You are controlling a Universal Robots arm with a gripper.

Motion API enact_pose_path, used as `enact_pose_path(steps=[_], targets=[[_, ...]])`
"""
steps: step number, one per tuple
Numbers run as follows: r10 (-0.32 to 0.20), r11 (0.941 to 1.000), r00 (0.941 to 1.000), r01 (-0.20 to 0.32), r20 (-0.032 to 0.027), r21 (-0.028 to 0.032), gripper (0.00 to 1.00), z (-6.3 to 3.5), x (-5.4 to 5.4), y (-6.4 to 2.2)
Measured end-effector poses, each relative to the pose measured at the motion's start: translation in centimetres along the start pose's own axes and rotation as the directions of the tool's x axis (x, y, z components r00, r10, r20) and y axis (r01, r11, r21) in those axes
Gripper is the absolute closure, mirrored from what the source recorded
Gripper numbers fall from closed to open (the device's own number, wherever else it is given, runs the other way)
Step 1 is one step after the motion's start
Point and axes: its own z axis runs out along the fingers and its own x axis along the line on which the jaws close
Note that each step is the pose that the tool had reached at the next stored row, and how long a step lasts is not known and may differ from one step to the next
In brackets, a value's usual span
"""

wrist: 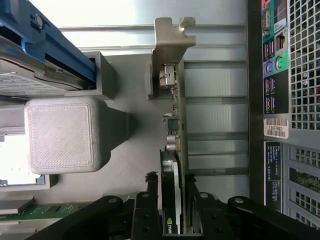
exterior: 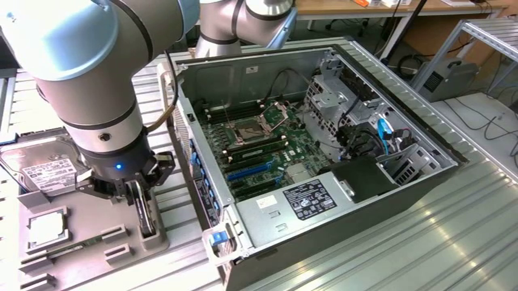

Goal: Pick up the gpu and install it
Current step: 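Pick up the gpu and move the gpu toward the slot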

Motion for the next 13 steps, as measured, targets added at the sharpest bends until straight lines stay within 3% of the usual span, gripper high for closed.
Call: enact_pose_path(steps=[13], targets=[[0.000, 1.0000, 1.0000, 0.000, 0.0001, -0.0001, 0.66, 0.00, -0.09, -0.02]])
